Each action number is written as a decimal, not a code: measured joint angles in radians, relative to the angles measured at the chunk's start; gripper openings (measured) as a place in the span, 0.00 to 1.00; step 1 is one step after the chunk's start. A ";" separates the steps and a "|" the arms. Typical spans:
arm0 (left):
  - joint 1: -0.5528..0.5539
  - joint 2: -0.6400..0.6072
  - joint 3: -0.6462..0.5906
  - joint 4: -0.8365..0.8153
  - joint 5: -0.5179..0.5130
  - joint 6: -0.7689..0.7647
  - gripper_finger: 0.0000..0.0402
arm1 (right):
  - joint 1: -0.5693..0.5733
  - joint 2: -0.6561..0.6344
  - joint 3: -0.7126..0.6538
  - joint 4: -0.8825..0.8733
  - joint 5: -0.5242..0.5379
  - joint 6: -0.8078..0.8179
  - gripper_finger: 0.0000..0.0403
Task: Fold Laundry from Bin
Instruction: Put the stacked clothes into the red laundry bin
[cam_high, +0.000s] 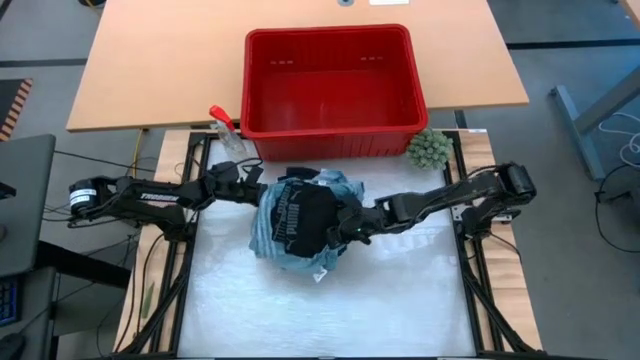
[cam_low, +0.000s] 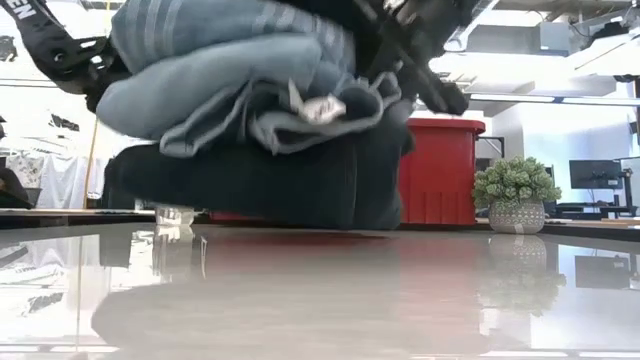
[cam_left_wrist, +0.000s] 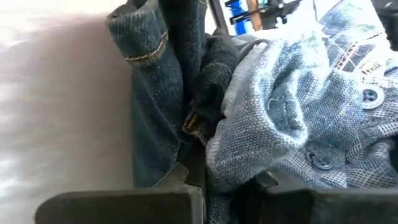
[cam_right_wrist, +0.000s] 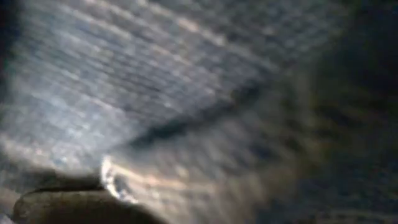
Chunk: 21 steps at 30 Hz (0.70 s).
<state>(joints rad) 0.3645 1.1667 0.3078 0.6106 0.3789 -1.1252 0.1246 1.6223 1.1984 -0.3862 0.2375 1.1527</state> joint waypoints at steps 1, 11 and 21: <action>0.000 0.000 0.014 -0.003 0.003 -0.008 0.06 | -0.003 -0.016 0.000 0.000 0.000 -0.005 0.27; 0.001 -0.003 0.228 -0.044 0.013 -0.035 0.06 | -0.044 -0.199 0.000 -0.008 0.016 -0.079 0.27; 0.080 -0.004 0.554 -0.372 -0.006 0.133 0.06 | -0.167 -0.288 0.054 -0.032 0.009 -0.236 0.27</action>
<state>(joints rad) 0.4448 1.1630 0.8621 0.2385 0.3733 -0.9924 -0.0429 1.3340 1.2520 -0.4180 0.2461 0.9166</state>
